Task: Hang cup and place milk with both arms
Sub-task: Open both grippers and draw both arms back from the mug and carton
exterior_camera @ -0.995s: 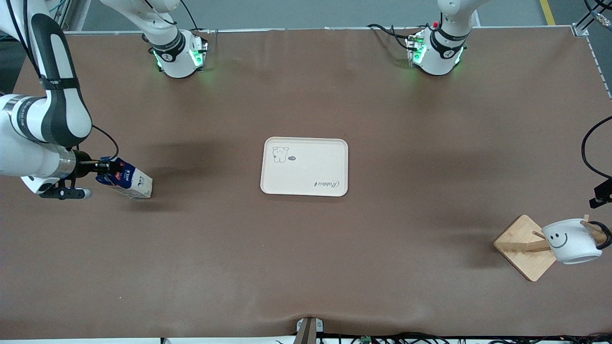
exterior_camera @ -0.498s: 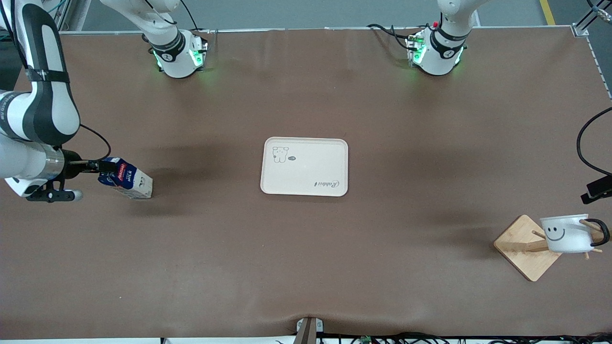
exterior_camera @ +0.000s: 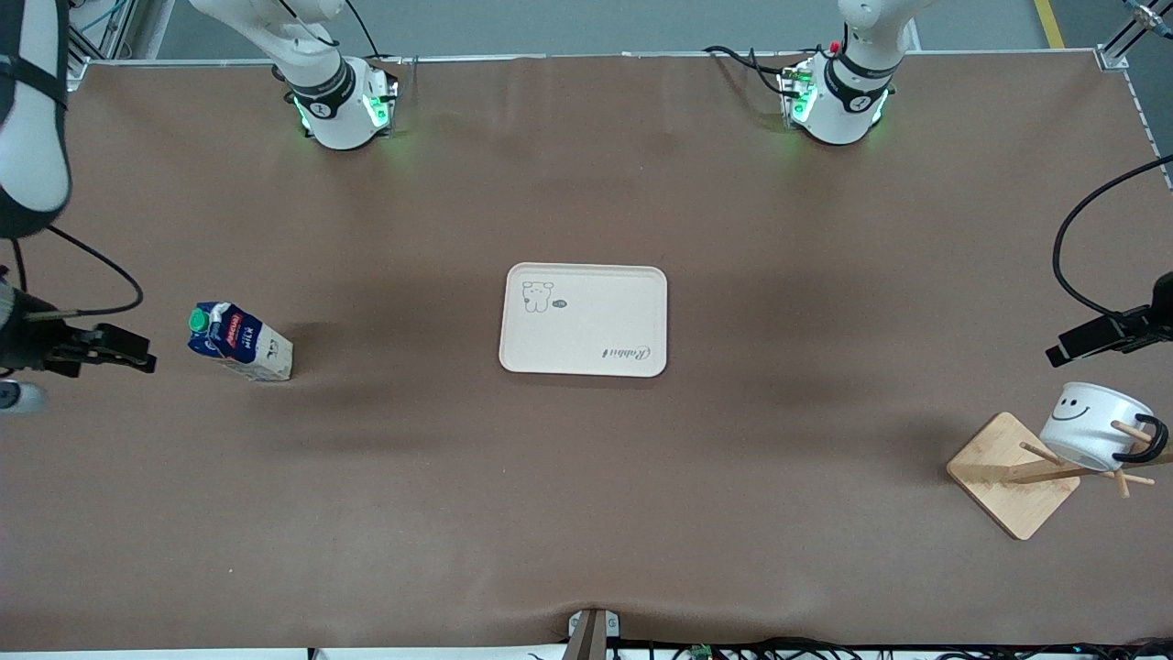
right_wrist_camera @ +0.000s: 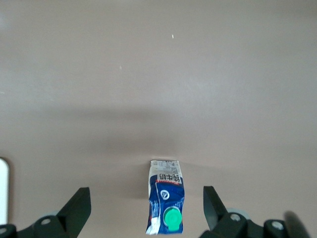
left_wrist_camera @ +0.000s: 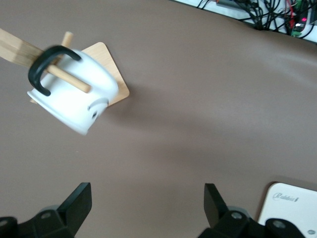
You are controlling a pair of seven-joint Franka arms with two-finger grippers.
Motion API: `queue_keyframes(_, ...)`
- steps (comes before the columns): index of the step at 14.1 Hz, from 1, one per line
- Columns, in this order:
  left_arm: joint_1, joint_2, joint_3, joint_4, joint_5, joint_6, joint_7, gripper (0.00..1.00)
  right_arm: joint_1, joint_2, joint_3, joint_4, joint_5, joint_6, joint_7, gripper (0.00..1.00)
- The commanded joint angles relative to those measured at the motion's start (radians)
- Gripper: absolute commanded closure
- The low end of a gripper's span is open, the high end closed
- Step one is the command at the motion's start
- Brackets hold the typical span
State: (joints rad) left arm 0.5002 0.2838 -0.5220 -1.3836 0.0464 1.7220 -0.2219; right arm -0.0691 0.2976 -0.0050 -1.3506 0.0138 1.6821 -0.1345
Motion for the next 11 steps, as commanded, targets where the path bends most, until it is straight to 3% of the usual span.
queue_keyframes(1,0.009,-0.023,-0.03,-0.003,0.039,-0.016,-0.034,0.0,0.057,-0.049,-0.003,0.096,-0.04,-0.186,0.009,0.0)
queue_keyframes(3,0.014,-0.04,-0.03,-0.006,0.044,-0.021,-0.022,0.0,0.058,-0.164,-0.001,0.047,-0.046,-0.322,0.012,0.0)
queue_keyframes(8,0.014,-0.089,-0.029,-0.002,0.044,-0.125,-0.022,0.0,0.057,-0.474,-0.004,-0.312,-0.031,-0.303,0.01,0.0)
queue_keyframes(11,0.017,-0.097,-0.027,0.001,0.038,-0.142,-0.017,0.0,0.063,-0.483,0.0,-0.328,-0.012,-0.305,0.013,0.0)
